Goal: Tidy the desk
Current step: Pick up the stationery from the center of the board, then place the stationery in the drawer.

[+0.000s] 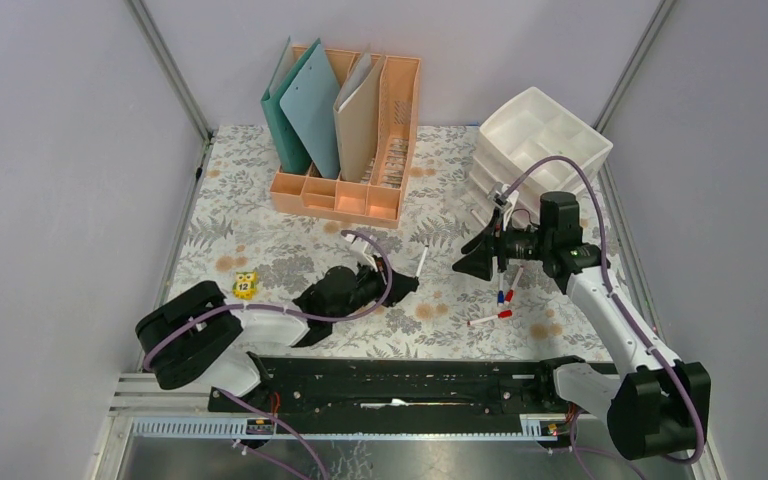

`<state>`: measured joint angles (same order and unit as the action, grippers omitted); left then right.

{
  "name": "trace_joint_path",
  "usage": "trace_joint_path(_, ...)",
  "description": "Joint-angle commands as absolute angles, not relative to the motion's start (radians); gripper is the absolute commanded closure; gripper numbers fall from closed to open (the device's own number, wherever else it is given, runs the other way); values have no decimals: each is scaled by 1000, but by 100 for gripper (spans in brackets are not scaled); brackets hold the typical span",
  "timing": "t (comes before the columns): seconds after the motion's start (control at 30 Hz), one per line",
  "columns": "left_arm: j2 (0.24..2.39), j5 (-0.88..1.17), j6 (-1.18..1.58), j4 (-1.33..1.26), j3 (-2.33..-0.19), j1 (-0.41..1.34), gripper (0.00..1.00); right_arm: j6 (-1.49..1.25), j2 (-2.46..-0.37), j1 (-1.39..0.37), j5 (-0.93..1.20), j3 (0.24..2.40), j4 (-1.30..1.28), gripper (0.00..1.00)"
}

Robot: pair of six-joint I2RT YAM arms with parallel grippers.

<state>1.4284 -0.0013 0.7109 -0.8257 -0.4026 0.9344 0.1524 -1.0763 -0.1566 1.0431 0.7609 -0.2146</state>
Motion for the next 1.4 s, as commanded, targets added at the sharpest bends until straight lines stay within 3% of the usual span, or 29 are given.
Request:
trace_joint_path(0.0, 1425, 55, 772, -1145, -365, 944, 100, 40, -1094, -159, 1135, 744, -85, 28)
trace_joint_path(0.43, 1478, 66, 769, -1261, -376, 981, 100, 7, -1119, -190, 1156, 736, -51, 28)
trace_joint_path(1.0, 1567, 58, 788, -1346, -441, 1029, 100, -245, -1167, -216, 1199, 676, 188, 30)
trace_joint_path(1.2, 1591, 64, 793, -1356, -462, 1038, 100, -270, -1169, -222, 1193, 670, 208, 37)
trace_joint_path(1.37, 1596, 61, 795, -1356, -466, 1038, 100, -278, -1174, -224, 1193, 673, 214, 58)
